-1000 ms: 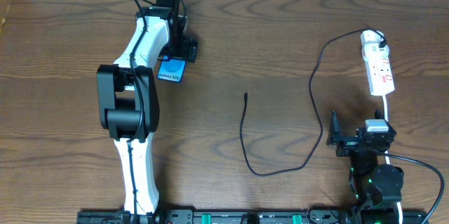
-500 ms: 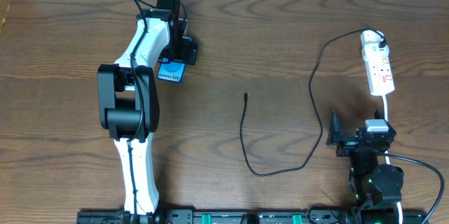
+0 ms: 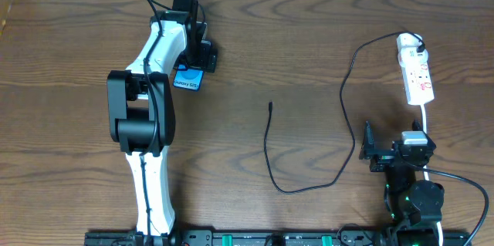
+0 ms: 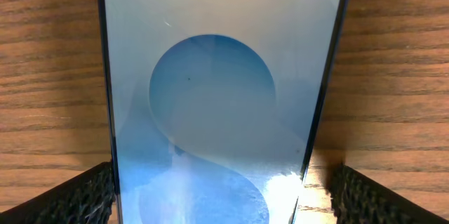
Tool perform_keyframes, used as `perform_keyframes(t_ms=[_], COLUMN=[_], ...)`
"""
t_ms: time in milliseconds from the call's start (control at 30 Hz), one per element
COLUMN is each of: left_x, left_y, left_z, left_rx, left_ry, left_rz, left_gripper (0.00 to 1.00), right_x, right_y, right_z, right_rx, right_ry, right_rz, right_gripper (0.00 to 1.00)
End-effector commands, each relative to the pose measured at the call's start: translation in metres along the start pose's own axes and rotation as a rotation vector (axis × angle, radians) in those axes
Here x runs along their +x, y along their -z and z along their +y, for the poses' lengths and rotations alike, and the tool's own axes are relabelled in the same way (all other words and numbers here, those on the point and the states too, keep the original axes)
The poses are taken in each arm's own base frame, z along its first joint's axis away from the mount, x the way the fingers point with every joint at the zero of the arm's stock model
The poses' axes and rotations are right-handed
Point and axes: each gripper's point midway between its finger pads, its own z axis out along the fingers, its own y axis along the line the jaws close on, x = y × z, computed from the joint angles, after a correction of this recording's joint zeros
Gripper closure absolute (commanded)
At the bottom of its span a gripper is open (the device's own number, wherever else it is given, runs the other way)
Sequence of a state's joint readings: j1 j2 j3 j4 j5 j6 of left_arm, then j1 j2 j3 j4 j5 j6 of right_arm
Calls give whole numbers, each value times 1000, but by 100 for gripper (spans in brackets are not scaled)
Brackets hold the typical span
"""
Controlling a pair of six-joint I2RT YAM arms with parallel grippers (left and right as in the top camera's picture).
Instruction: Plug charger to phone and switch on socket
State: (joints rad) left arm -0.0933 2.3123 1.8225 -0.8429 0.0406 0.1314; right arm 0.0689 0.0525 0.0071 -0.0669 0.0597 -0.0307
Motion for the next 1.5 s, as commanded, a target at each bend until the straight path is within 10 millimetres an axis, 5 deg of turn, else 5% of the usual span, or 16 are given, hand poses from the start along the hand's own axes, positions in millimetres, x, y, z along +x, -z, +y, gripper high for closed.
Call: perform_keyframes(t_ms=[0, 933, 1467], left_x=[10, 12, 45], left_y=[-7, -7, -3], left_z=[0, 0, -2], left_rx=[3, 3, 13], left_ry=[-5, -4, -5], left_rz=[31, 42, 175], left_gripper=[6, 24, 27], right_x=[2, 2, 2], right_y=[0, 0, 0], right_z=[1, 1, 1], right_rx=[-3, -3, -3], right_ry=[9, 9, 9], right_rz=[6, 6, 6], right_gripper=[1, 1, 1])
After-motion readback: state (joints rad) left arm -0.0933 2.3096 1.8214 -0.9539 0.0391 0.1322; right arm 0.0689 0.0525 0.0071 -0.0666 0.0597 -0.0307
